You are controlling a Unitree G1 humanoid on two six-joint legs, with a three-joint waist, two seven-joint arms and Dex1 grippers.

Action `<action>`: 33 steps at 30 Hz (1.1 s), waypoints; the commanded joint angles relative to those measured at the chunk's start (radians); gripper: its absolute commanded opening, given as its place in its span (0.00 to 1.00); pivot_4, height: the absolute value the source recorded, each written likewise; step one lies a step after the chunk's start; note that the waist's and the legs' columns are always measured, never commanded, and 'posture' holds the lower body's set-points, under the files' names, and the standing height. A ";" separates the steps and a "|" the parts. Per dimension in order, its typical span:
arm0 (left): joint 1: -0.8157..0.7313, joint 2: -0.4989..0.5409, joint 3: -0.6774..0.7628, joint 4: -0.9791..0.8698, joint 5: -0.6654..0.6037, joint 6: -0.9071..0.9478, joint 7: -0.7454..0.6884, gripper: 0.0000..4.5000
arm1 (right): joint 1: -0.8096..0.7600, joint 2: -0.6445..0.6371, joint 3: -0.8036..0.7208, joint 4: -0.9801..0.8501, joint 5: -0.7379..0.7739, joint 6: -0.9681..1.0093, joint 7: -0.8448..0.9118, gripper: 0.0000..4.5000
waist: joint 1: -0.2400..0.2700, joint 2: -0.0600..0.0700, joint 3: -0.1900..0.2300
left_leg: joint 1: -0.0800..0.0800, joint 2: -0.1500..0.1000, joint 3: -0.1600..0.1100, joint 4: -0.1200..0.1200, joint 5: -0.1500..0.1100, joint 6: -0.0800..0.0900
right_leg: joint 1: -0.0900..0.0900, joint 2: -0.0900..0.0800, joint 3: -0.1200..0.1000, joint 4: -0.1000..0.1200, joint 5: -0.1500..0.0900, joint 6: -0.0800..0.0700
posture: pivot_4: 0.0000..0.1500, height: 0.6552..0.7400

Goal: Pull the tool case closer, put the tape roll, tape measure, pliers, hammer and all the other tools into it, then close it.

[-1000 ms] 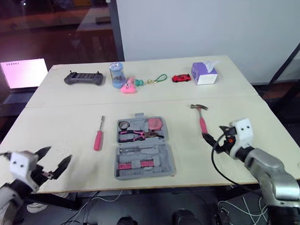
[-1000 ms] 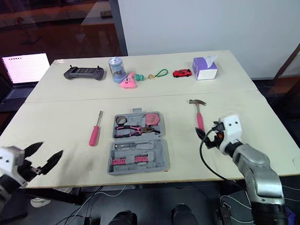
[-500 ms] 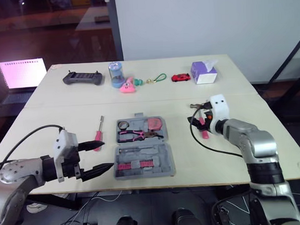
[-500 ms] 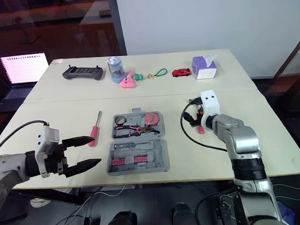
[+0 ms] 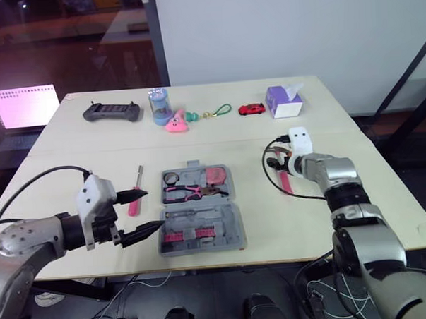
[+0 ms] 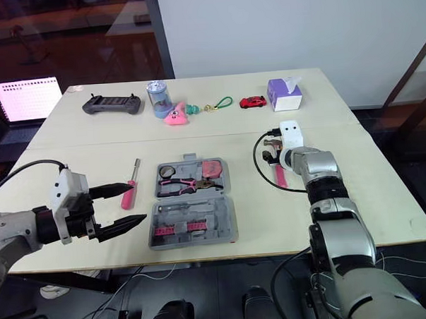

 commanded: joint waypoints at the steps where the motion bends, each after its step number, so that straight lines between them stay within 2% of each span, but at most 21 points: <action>1: 0.004 0.004 0.049 -0.050 -0.022 0.030 0.042 1.00 | -0.073 0.009 -0.018 0.154 -0.019 -0.118 -0.001 0.99 | -0.001 0.000 0.000 | 0.000 0.000 0.000 0.000 0.000 0.000 | 0.000 0.000 0.000 0.000 0.000 0.000 | 1.00 1.00; 5: 0.017 -0.002 0.054 -0.082 -0.026 0.051 0.068 1.00 | -0.122 0.016 -0.038 0.283 -0.019 -0.202 0.004 0.99 | -0.002 0.000 0.000 | 0.000 0.000 0.000 0.000 0.000 0.000 | 0.000 0.000 0.000 0.000 0.000 0.000 | 1.00 1.00; 8: 0.022 -0.006 0.050 -0.091 -0.017 0.054 0.089 1.00 | -0.141 0.021 -0.047 0.341 -0.021 -0.219 0.029 0.82 | -0.001 0.000 0.000 | 0.000 0.000 0.000 0.000 0.000 0.000 | 0.000 0.000 0.000 0.000 0.000 0.000 | 1.00 1.00; 14: 0.009 -0.021 0.022 -0.076 0.005 0.038 0.105 1.00 | -0.142 0.012 -0.043 0.350 -0.036 -0.174 0.054 0.16 | -0.001 0.000 0.000 | 0.000 0.000 0.000 0.000 0.000 0.000 | 0.000 0.000 0.000 0.000 0.000 0.000 | 1.00 1.00; 15: 0.005 -0.024 0.013 -0.072 0.011 0.035 0.105 1.00 | -0.139 0.010 -0.043 0.339 -0.035 -0.153 0.061 0.11 | -0.001 0.000 0.000 | 0.000 0.000 0.000 0.000 0.000 0.000 | 0.000 0.000 0.000 0.000 0.000 0.000 | 1.00 1.00; 20: -0.019 -0.038 -0.027 -0.052 0.023 0.021 0.094 1.00 | -0.083 -0.003 -0.012 0.185 -0.040 -0.011 0.120 0.10 | 0.000 0.000 0.000 | 0.000 0.000 0.000 0.000 0.000 0.000 | 0.000 0.000 0.000 0.000 0.000 0.000 | 1.00 1.00; 24: -0.055 -0.047 -0.080 -0.014 0.042 0.002 0.069 1.00 | 0.162 -0.031 0.023 -0.398 0.032 0.343 0.171 0.10 | 0.007 0.001 0.000 | -0.001 0.000 -0.001 0.000 0.000 0.000 | 0.000 0.000 0.000 0.000 0.000 0.000 | 1.00 1.00; 26: -0.069 -0.047 -0.103 0.000 0.049 -0.012 0.046 1.00 | 0.270 -0.048 0.033 -0.631 0.053 0.461 0.167 0.10 | 0.011 0.001 0.000 | -0.001 0.000 -0.001 0.000 0.000 0.000 | 0.000 0.000 0.000 0.000 0.000 0.000 | 1.00 1.00; 29: -0.087 -0.044 -0.125 0.021 0.055 -0.026 0.014 1.00 | 0.383 -0.059 0.008 -0.862 0.082 0.605 0.140 0.10 | 0.008 0.001 0.000 | -0.001 0.000 0.000 0.001 0.000 0.000 | 0.000 0.000 0.000 0.000 0.000 0.000 | 1.00 1.00; 33: -0.106 -0.041 -0.135 0.055 0.065 -0.040 -0.009 1.00 | 0.472 -0.064 -0.015 -1.026 0.102 0.713 0.117 0.10 | 0.005 0.001 0.000 | 0.000 0.000 0.000 0.001 0.000 0.000 | 0.000 0.000 0.000 0.001 0.000 0.000 | 1.00 1.00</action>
